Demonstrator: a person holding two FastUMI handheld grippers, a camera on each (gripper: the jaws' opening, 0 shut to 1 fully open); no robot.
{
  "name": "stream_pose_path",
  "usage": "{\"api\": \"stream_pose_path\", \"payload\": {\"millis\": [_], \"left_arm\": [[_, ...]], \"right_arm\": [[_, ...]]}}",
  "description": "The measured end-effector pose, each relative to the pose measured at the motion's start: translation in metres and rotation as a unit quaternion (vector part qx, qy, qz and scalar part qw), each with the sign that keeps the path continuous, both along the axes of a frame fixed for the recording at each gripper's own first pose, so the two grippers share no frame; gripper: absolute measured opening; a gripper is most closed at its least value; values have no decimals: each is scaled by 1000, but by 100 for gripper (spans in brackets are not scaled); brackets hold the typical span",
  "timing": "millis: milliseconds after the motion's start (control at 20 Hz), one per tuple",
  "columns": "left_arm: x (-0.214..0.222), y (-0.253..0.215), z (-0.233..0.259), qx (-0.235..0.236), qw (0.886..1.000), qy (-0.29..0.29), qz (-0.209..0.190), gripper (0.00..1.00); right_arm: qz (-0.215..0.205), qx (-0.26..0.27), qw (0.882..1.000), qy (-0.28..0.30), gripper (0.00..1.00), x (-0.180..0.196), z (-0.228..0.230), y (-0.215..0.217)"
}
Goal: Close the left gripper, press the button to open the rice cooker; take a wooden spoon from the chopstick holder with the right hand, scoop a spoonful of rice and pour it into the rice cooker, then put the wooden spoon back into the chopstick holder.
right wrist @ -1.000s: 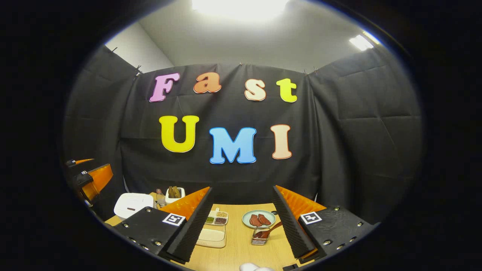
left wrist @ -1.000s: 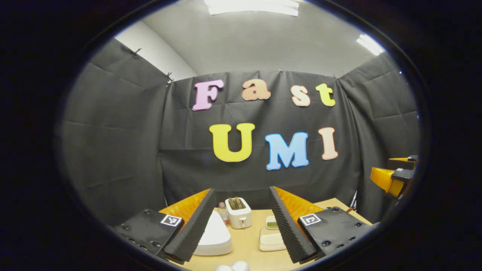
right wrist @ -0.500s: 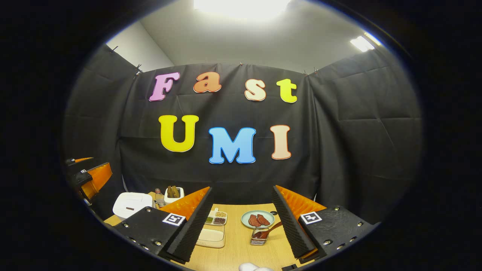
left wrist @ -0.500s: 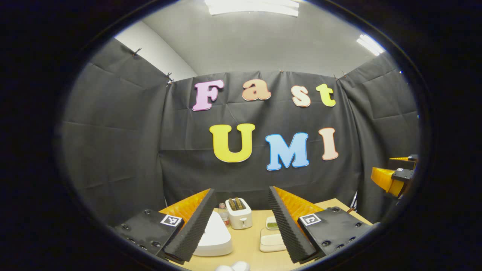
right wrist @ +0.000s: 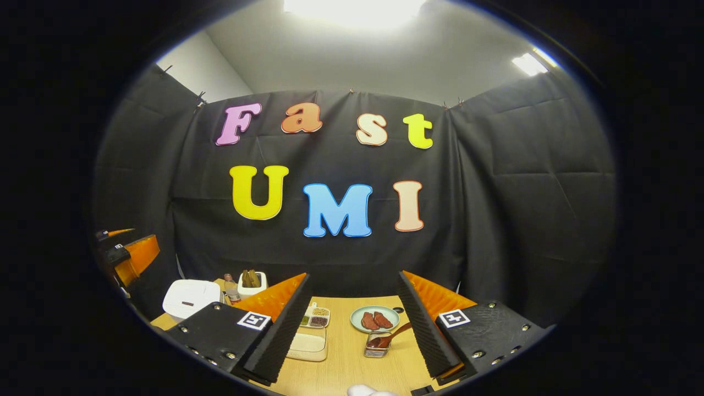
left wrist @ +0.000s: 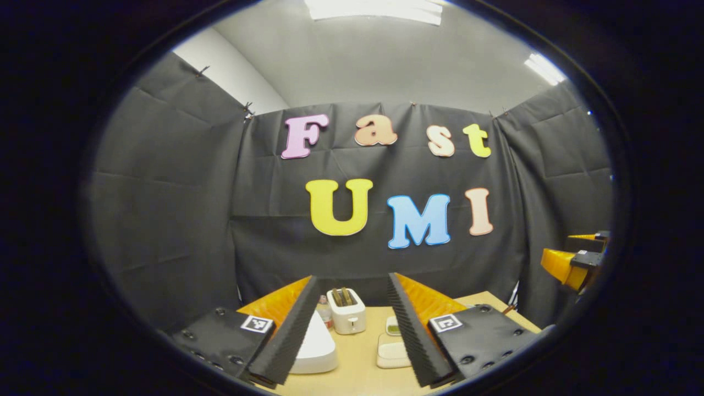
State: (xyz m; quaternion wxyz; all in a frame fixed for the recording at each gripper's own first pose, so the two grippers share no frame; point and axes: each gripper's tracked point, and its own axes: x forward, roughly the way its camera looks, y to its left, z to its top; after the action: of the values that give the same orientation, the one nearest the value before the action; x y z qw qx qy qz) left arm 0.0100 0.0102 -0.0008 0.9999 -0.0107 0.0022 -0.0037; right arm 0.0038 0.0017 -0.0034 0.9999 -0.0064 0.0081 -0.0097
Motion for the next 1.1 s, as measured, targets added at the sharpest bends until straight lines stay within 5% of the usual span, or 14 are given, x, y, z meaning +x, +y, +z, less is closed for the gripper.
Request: {"api": "stream_pose_path", "payload": {"millis": [250, 700, 1100], "left_arm": [[9, 10, -15, -9, 999, 34, 8, 11], [85, 79, -114, -17, 989, 127, 78, 9], [145, 147, -274, -44, 950, 274, 146, 9]], "right_arm": [[0, -5, 1000, 2, 95, 0, 0, 4], [-2, -30, 999, 35, 95, 13, -24, 13], [1, -36, 996, 80, 95, 33, -57, 24]]}}
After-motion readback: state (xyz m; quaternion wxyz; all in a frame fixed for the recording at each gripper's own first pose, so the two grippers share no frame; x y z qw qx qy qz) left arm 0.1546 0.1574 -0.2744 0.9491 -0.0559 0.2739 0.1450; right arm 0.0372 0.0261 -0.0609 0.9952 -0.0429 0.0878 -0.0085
